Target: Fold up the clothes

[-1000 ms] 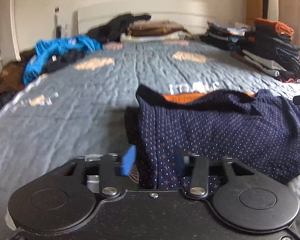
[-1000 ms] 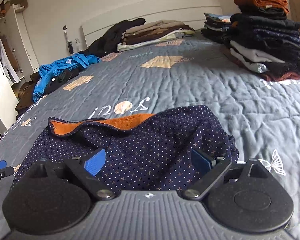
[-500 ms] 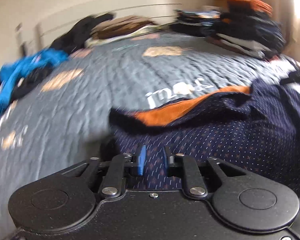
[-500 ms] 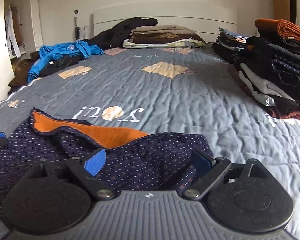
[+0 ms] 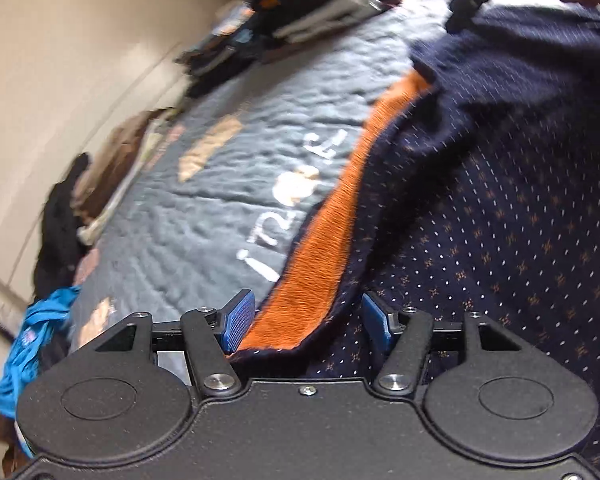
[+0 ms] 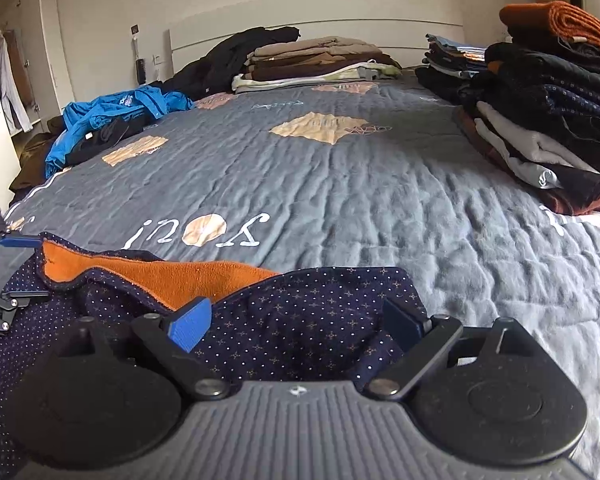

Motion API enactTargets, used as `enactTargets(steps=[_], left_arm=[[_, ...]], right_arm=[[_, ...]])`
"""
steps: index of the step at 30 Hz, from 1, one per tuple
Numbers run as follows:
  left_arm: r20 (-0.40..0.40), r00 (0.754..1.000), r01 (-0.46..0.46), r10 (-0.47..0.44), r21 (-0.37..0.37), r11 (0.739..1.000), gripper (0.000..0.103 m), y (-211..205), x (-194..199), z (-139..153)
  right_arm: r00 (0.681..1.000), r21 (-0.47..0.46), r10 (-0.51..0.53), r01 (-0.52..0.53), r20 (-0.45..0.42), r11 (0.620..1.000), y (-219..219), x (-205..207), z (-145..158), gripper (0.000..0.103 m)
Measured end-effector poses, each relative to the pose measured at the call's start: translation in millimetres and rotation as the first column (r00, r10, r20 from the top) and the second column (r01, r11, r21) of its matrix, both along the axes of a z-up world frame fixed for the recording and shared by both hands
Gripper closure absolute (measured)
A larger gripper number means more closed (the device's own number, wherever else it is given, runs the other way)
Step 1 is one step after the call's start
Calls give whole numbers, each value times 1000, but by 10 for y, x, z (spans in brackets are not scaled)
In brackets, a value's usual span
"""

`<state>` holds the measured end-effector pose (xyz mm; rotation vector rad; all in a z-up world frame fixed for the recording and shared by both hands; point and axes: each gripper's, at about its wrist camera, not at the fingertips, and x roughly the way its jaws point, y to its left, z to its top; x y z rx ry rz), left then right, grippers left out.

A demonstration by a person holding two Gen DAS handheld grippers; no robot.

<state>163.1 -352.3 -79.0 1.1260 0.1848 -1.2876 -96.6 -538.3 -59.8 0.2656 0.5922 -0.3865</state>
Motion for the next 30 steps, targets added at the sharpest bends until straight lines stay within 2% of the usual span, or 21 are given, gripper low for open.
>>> enactTargets(steps=[1, 2, 4, 6, 9, 11, 13, 15, 17, 21, 23, 25, 26, 29, 30], left_arm=[[-24, 1000, -6, 6, 18, 1000, 85, -44, 49, -20], [-53, 998, -22, 23, 32, 999, 96, -87, 111, -25], [-121, 991, -59, 61, 19, 998, 99, -140, 261, 30], [-191, 974, -135, 126, -37, 990, 99, -189, 456, 147], [-313, 919, -289, 238, -126, 949, 96, -267, 760, 307], [-348, 891, -339, 292, -84, 937, 82, -327, 847, 309], [-374, 862, -379, 342, -27, 925, 73, -389, 918, 297], [-371, 854, -397, 365, -10, 918, 72, -343, 931, 303], [-365, 843, -431, 396, -17, 902, 65, -252, 959, 329], [-494, 746, -532, 446, -38, 846, 65, 88, 1076, 441], [-561, 701, -553, 441, -37, 832, 62, 271, 1014, 480], [-589, 675, -579, 445, -48, 814, 58, 481, 845, 494], [-608, 654, -600, 451, -53, 798, 56, 600, 760, 491], [-676, 575, -662, 462, -52, 748, 56, 969, 534, 470], [-697, 559, -657, 449, -43, 752, 56, 1084, 463, 462]], right_arm=[[1000, 3, 5, -5, 1, 1000, 5, 8, -1, 11], [1000, 7, 9, -9, 4, 1000, 7, 11, -1, 11], [1000, 8, 11, -11, 10, 1000, 7, 4, 7, 11], [1000, 12, 4, -4, 15, 1000, -10, -15, 19, 11], [1000, 24, -10, 9, 30, 1000, -48, -44, 35, 11], [999, 34, -20, 19, 33, 999, -74, -46, 32, 11], [999, 44, -26, 25, 30, 999, -93, -46, 17, 11], [999, 51, -26, 25, 20, 998, -101, -42, -2, 11], [999, 54, -34, 33, 16, 998, -119, -54, -4, 11], [998, 59, -56, 55, 14, 997, -162, -86, 0, 11], [998, 61, -67, 66, 13, 996, -184, -103, 2, 11], [997, 63, -78, 77, 12, 995, -206, -119, 4, 11], [996, 64, -84, 83, 12, 994, -216, -127, 5, 11], [996, 77, -87, 86, 14, 993, -230, -155, 15, 11], [996, 77, -83, 81, 14, 994, -225, -168, 17, 11]])
